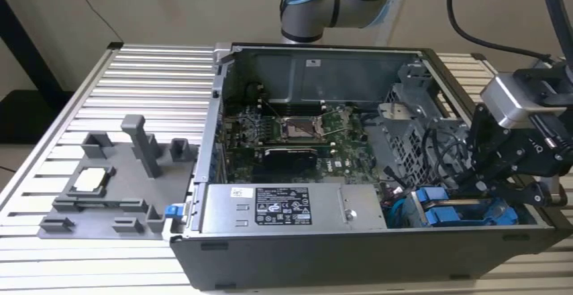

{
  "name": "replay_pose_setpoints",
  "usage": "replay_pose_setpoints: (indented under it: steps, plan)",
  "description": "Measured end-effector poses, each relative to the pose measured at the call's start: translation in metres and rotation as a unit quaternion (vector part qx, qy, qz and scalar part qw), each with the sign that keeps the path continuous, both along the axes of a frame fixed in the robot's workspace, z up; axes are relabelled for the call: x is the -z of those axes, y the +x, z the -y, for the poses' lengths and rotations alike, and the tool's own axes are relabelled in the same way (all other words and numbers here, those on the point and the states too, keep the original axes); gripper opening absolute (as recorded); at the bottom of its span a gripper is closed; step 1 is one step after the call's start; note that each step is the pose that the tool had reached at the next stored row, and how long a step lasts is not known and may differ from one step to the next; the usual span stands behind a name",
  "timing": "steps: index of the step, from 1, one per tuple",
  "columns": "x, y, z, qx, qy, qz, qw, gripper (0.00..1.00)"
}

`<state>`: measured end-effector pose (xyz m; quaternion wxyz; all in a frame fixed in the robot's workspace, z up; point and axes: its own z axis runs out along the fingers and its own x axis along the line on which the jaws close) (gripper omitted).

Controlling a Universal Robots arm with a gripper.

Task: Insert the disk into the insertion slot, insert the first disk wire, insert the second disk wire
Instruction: 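Insert the second disk wire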

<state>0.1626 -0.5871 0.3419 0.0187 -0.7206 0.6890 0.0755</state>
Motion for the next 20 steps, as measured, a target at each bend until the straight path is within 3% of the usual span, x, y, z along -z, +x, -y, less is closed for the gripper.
replay_pose_setpoints:
  steps: [6,17,19,20]
  plan:
    - [0.0037,0.0005,0.0000,0.002,0.0026,0.0000,1.0000,0.16]
    - [0.0082,0.0007,0.0003,0.003,0.0027,0.0001,1.0000,0.16]
    - [0.0083,0.0007,0.0003,0.003,0.0025,0.0000,1.0000,0.18]
    - [0.0078,0.0007,0.0003,0.003,0.0025,0.0000,1.0000,0.24]
